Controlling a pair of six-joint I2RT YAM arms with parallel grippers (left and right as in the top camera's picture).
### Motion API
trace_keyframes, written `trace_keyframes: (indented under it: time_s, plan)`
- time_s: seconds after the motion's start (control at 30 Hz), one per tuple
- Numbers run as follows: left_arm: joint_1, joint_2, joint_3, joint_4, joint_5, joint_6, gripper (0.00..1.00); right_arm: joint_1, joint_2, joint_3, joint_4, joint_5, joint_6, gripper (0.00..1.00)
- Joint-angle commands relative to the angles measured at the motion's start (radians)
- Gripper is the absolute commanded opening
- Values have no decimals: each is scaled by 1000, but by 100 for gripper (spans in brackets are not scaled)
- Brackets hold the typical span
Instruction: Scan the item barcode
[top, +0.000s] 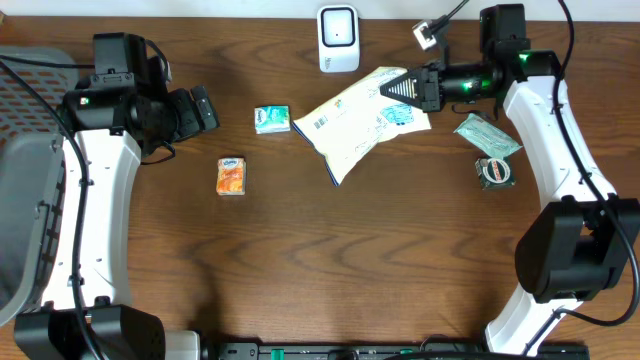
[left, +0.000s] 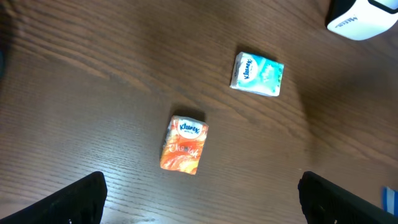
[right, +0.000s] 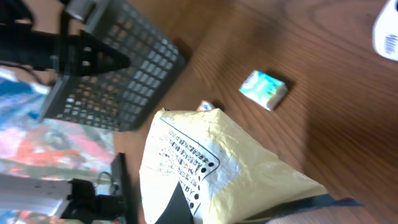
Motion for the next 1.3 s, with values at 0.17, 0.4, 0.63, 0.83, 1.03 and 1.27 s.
trace_keyframes:
  time_s: [0.17, 0.4, 0.63, 0.83, 1.03, 1.27]
  plan:
    - [2, 6, -2, -2, -7, 13, 98, -61, 3, 10, 19, -230, 15, 1]
    - [2, 6, -2, -2, -7, 13, 98, -83, 3, 10, 77, -141, 303, 1]
    - [2, 6, -2, -2, -7, 13, 98, 22, 1, 34, 113, 266, 442, 1]
    - [2, 6, -2, -1, -7, 13, 98, 203, 1, 138, 85, 798, 360, 1]
    - [2, 6, -2, -1, -7, 13, 98, 252, 10, 127, -28, 935, 318, 1]
    - [2, 6, -2, -1, -7, 13, 98, 151, 130, 126, -92, 734, 316, 1]
